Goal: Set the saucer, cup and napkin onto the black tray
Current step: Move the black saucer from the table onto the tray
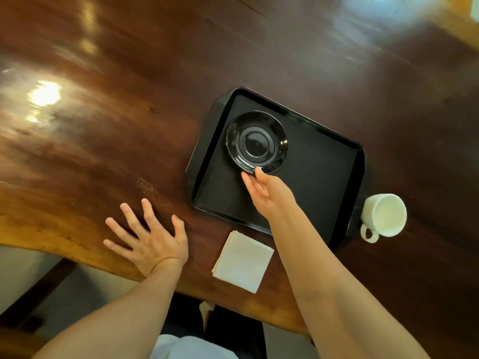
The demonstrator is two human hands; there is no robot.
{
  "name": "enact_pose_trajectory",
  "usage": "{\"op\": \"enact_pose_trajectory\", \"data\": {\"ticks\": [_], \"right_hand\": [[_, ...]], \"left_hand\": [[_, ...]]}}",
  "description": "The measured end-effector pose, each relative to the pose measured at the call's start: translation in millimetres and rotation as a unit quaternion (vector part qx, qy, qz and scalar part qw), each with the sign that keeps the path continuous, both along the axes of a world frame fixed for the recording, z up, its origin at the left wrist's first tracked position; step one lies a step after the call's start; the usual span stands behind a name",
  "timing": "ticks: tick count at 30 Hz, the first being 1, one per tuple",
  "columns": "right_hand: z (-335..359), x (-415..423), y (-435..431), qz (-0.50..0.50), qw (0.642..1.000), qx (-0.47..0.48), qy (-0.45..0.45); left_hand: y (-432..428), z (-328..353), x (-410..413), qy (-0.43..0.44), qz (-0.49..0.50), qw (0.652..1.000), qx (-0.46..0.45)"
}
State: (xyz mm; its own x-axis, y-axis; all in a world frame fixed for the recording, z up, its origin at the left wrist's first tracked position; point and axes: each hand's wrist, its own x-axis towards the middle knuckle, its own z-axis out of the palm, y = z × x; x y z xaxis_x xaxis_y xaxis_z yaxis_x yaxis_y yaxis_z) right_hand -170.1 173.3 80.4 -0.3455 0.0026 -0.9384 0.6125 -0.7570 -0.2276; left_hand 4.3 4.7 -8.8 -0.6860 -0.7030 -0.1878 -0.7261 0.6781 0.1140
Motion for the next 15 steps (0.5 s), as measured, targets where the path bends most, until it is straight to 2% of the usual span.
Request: {"op": "enact_pose_trajectory", "data": {"ticks": [3,7,15], "right_hand": [[-3.4,3.5,-2.7,0.058,0.997,0.036,0.032],[-3.0,9.5,-2.0,0.071,0.996,0.045,0.028],[7.3,22.2,12.9,0.123,0.992,0.0,0.036]], "left_hand": [[-0.2,-1.3,0.9,0.004,-0.003,1.0,0.001],[-1.6,-4.4,1.9,0.007,-0.003,1.0,-0.001],[-2.0,-10.0,3.4,0.015,-0.004,1.0,-0.003]]}}
